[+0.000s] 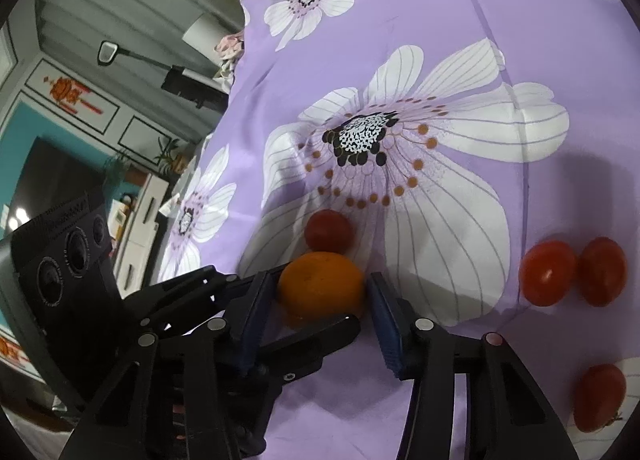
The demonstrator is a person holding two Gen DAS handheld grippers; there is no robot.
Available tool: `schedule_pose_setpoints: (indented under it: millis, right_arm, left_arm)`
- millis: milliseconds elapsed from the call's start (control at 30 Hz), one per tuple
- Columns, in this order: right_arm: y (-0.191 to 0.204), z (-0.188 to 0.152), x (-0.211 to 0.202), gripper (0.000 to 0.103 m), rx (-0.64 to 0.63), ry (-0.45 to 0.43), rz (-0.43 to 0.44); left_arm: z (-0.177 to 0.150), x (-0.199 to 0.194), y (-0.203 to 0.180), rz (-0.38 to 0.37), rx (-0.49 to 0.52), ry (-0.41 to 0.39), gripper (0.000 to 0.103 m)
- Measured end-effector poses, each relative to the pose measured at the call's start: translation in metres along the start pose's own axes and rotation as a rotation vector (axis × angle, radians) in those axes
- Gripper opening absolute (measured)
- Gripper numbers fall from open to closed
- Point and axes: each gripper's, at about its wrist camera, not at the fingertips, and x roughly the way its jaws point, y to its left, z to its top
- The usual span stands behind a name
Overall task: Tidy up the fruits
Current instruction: 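Lower the left gripper over the orange and close it, then lift the orange with the left gripper and carry it toward the bowl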
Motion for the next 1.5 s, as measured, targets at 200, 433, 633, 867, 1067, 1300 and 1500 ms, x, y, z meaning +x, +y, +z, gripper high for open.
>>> schedule_pose_setpoints:
  millis: [200, 433, 633, 867, 1067, 1300, 1500]
  right_arm:
    - [-0.003, -0.001, -0.001, 0.048, 0.011, -0.014, 0.003]
    - [0.001, -0.005, -0.006, 0.048, 0.013, -0.024, -0.003]
    - [0.005, -0.015, -0.013, 0.048, 0.021, -0.035, -0.008]
    - [0.011, -0.028, -0.026, 0.048, 0.022, -0.046, -0.016]
    - [0.017, -0.038, -0.039, 0.048, 0.020, -0.067, -0.027]
    - [0.023, -0.049, -0.049, 0.048, 0.014, -0.084, -0.035]
    - [0.028, -0.058, -0.059, 0.048, 0.011, -0.109, -0.039]
  left_arm:
    - [0.000, 0.000, 0.001, 0.000, -0.009, -0.001, 0.046]
    - [-0.003, -0.006, -0.005, -0.010, -0.017, -0.006, 0.046]
    - [-0.011, -0.013, -0.014, -0.019, -0.019, -0.010, 0.046]
    - [-0.020, -0.024, -0.028, -0.024, -0.007, -0.018, 0.046]
    - [-0.025, -0.032, -0.040, -0.030, 0.017, -0.025, 0.046]
    - [-0.031, -0.040, -0.054, -0.031, 0.041, -0.027, 0.046]
    - [-0.035, -0.048, -0.066, -0.033, 0.060, -0.036, 0.046]
